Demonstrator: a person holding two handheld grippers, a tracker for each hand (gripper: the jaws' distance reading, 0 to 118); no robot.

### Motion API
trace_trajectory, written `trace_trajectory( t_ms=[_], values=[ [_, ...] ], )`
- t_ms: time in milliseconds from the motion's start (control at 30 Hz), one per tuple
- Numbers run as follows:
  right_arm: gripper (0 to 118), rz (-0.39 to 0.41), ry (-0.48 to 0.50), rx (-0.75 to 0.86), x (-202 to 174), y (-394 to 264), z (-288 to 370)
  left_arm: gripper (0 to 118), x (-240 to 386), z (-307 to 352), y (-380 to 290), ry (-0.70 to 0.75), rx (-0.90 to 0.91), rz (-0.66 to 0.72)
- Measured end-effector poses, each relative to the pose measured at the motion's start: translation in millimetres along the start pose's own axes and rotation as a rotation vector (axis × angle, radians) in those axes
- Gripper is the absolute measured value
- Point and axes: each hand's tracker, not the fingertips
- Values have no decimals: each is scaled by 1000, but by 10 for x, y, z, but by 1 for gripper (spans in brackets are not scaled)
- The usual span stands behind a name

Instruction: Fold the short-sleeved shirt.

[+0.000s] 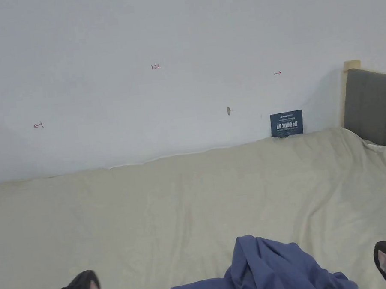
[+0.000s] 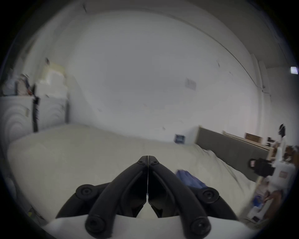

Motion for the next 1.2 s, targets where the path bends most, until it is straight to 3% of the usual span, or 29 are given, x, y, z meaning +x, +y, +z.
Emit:
trace_trajectory(
  t_ms=[67,400,600,700,767,833,867,900,1067,1200],
  values=[
    [0,-11,-12,17,-8,-4,94,0,-66,144,-9,70,35,-13],
    [0,-18,-49,-42,104,-38,-11,0,-46,-118,176,-7,-155,19],
    [0,-41,0,-116,109,-151,-341,0,-76,-1847,150,-227,-608,222],
    [0,-33,35,-159,119,-245,-501,1,88,-2645,-214,-183,-825,122],
    [0,-22,42,-186,123,-313,-590,21,123,-2995,-472,-136,-932,73],
    [0,-24,61,-207,140,-387,-673,85,151,-3247,-754,-100,-1017,49],
    [0,-23,66,-219,143,-417,-712,106,144,-3341,-883,-96,-1073,70],
    [0,-21,67,-229,136,-439,-737,113,144,-3409,-991,-91,-1104,88],
    [0,-32,74,-281,181,-552,-863,113,170,-3730,-1475,15,-1267,54],
    [0,-34,61,-302,209,-610,-901,112,207,-3804,-1616,-69,-1300,134]
  ],
)
